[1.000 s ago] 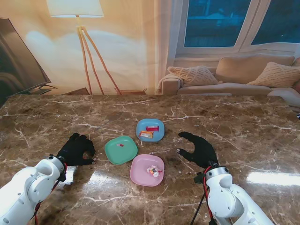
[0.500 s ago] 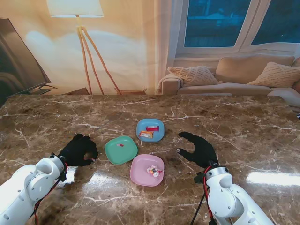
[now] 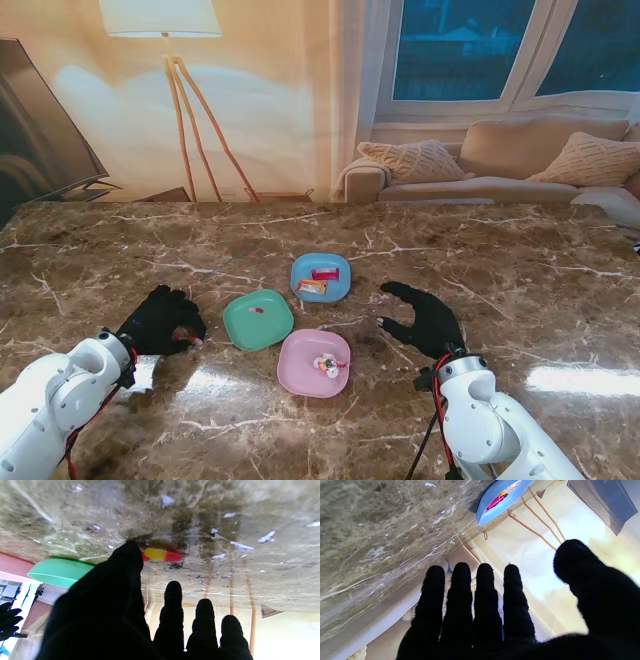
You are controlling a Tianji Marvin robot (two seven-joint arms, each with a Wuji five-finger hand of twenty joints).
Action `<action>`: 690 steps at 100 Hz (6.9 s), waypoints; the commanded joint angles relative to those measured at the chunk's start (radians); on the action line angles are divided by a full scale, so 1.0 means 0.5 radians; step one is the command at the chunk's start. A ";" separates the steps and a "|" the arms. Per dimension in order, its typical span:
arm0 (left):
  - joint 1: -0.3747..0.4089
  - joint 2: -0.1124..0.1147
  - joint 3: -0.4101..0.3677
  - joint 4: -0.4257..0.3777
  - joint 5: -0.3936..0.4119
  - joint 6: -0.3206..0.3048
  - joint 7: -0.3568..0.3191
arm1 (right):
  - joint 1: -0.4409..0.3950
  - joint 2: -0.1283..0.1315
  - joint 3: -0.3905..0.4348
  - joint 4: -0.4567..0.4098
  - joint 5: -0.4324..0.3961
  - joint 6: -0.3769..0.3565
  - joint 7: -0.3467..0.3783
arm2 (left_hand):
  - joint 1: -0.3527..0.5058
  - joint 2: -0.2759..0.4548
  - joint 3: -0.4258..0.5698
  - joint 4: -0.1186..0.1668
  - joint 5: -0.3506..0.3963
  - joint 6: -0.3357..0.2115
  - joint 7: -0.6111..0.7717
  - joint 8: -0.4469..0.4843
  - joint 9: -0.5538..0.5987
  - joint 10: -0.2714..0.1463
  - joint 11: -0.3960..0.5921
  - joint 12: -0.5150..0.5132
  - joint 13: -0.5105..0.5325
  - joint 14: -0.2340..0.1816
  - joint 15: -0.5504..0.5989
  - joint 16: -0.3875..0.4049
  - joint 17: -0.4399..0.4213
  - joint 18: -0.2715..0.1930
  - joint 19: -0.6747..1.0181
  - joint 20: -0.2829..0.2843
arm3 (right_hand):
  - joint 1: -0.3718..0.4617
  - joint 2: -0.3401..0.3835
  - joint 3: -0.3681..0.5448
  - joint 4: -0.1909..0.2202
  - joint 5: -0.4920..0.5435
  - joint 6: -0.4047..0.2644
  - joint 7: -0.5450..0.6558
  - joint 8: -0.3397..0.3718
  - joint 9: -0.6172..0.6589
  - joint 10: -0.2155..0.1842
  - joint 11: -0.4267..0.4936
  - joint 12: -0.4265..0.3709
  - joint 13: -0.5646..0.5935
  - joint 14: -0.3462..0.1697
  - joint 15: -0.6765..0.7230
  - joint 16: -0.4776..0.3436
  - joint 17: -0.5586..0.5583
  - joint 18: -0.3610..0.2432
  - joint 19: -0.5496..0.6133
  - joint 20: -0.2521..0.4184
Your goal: Portion candies into small dishes
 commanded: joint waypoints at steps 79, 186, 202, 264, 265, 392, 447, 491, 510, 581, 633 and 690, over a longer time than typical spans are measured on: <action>-0.115 -0.006 0.152 0.175 -0.001 0.061 0.127 | -0.011 -0.002 -0.002 0.016 0.024 0.008 0.048 | 0.241 -0.019 -0.115 -0.031 0.315 -0.067 0.361 -0.195 0.206 -0.080 0.102 0.014 0.132 -0.041 0.102 0.008 0.022 0.005 0.132 0.058 | -0.053 0.022 0.046 0.076 0.025 -0.057 -0.004 0.004 0.049 -0.027 0.002 0.041 0.053 -0.013 0.019 0.039 0.021 0.011 0.055 0.069; -0.143 0.014 0.181 0.176 -0.004 0.021 -0.015 | -0.004 -0.001 -0.001 0.024 0.046 0.002 0.070 | 0.226 0.198 -0.313 -0.043 0.223 -0.116 0.275 0.257 0.147 -0.079 0.120 0.062 0.052 -0.064 0.079 0.000 -0.022 -0.048 0.011 -0.040 | -0.049 0.027 0.063 0.075 0.029 -0.066 -0.002 0.002 0.103 -0.035 0.013 0.076 0.085 -0.008 0.028 0.057 0.044 0.018 0.073 0.087; -0.176 0.028 0.215 0.221 0.026 -0.041 -0.023 | -0.001 0.000 -0.002 0.026 0.047 0.001 0.073 | 0.280 0.273 -0.351 -0.043 0.163 -0.052 0.243 0.420 0.131 -0.094 0.188 0.159 0.039 -0.075 0.091 0.010 -0.027 -0.058 -0.027 0.009 | -0.047 0.026 0.065 0.075 0.030 -0.063 -0.001 0.001 0.110 -0.035 0.015 0.079 0.090 -0.009 0.028 0.058 0.047 0.018 0.075 0.087; -0.104 0.007 0.133 0.120 0.046 -0.066 0.098 | 0.002 0.000 -0.003 0.031 0.049 -0.002 0.075 | 0.380 0.374 -0.465 -0.043 0.063 -0.031 0.268 0.588 0.207 -0.107 0.231 0.733 0.062 -0.076 0.159 0.051 -0.015 -0.078 -0.035 0.063 | -0.050 0.030 0.067 0.074 0.032 -0.065 0.000 -0.001 0.125 -0.037 0.014 0.085 0.097 -0.007 0.029 0.060 0.052 0.023 0.082 0.088; -0.101 0.007 0.129 0.114 0.048 -0.066 0.100 | 0.002 0.000 -0.003 0.031 0.049 -0.002 0.075 | 0.381 0.374 -0.466 -0.043 0.062 -0.031 0.268 0.588 0.209 -0.107 0.231 0.734 0.063 -0.076 0.160 0.051 -0.015 -0.078 -0.034 0.063 | -0.049 0.030 0.068 0.074 0.032 -0.065 0.000 -0.001 0.126 -0.036 0.014 0.085 0.097 -0.007 0.029 0.060 0.052 0.023 0.082 0.088; -0.402 -0.062 0.472 0.079 -0.167 0.024 0.135 | -0.008 -0.003 0.019 0.041 0.055 -0.030 0.059 | 0.370 0.336 -0.503 -0.006 0.070 -0.043 0.304 0.399 0.210 -0.110 0.199 0.604 0.100 -0.066 0.139 0.048 -0.019 -0.043 0.014 0.050 | -0.052 0.033 0.064 0.074 0.035 -0.065 0.002 -0.003 0.125 -0.038 0.012 0.086 0.101 -0.006 0.029 0.061 0.055 0.021 0.086 0.085; -0.391 -0.046 0.441 0.094 -0.107 -0.044 0.157 | -0.008 -0.003 0.021 0.040 0.057 -0.025 0.060 | 0.347 0.293 -0.461 -0.001 0.053 0.115 -0.017 -0.115 0.119 -0.096 0.151 0.200 0.074 -0.068 0.123 0.035 -0.021 -0.035 -0.022 0.022 | -0.053 0.034 0.061 0.076 0.036 -0.064 0.002 -0.003 0.126 -0.038 0.012 0.087 0.101 -0.008 0.030 0.062 0.056 0.021 0.088 0.085; 0.110 0.022 -0.233 -0.262 0.226 -0.368 0.030 | 0.000 -0.003 0.010 0.042 0.053 -0.019 0.061 | 0.336 0.281 -0.455 -0.001 0.050 0.113 -0.015 -0.119 0.128 -0.101 0.160 0.188 0.088 -0.068 0.129 0.036 -0.018 -0.031 -0.012 0.033 | -0.050 0.033 0.060 0.077 0.037 -0.063 0.003 -0.003 0.125 -0.032 0.012 0.086 0.104 -0.008 0.031 0.062 0.056 0.022 0.090 0.085; 0.225 0.034 -0.358 -0.249 0.265 -0.391 0.004 | 0.002 -0.001 0.001 0.038 0.048 -0.015 0.068 | 0.316 0.261 -0.444 -0.002 0.040 0.110 -0.018 -0.125 0.125 -0.102 0.159 0.184 0.089 -0.068 0.128 0.034 -0.018 -0.030 -0.004 0.035 | -0.050 0.031 0.060 0.076 0.036 -0.064 0.003 -0.003 0.126 -0.032 0.013 0.087 0.107 -0.006 0.032 0.063 0.055 0.021 0.090 0.085; 0.153 0.021 -0.255 -0.014 0.200 -0.182 0.159 | 0.005 0.000 -0.014 0.029 0.062 0.004 0.089 | 0.136 0.248 -0.159 -0.039 -0.142 0.120 -0.253 -0.167 0.088 -0.108 0.146 0.146 0.077 -0.069 0.125 0.034 -0.025 -0.031 -0.024 0.023 | -0.049 0.032 0.060 0.076 0.038 -0.063 0.004 -0.003 0.128 -0.036 0.013 0.087 0.110 -0.004 0.034 0.063 0.057 0.023 0.093 0.084; 0.014 0.024 -0.117 0.148 0.148 -0.131 0.177 | 0.005 0.001 -0.010 0.029 0.062 0.006 0.095 | 0.119 0.078 -0.074 -0.064 -0.099 0.044 -0.056 -0.023 0.103 -0.106 0.155 0.137 0.088 -0.061 0.131 0.037 -0.023 -0.022 -0.019 0.035 | -0.047 0.026 0.061 0.075 0.037 -0.065 0.003 -0.004 0.129 -0.034 0.013 0.087 0.109 -0.005 0.033 0.064 0.057 0.022 0.095 0.083; -0.057 0.033 -0.019 0.277 0.131 -0.120 0.204 | 0.009 0.003 -0.014 0.028 0.067 0.008 0.105 | 0.222 0.048 -0.228 -0.046 0.020 -0.134 0.335 0.055 0.159 -0.107 0.177 0.144 0.119 -0.057 0.145 0.039 -0.019 -0.010 0.005 0.038 | -0.045 0.025 0.065 0.074 0.037 -0.064 0.003 -0.004 0.131 -0.035 0.015 0.087 0.112 -0.003 0.034 0.064 0.060 0.024 0.098 0.083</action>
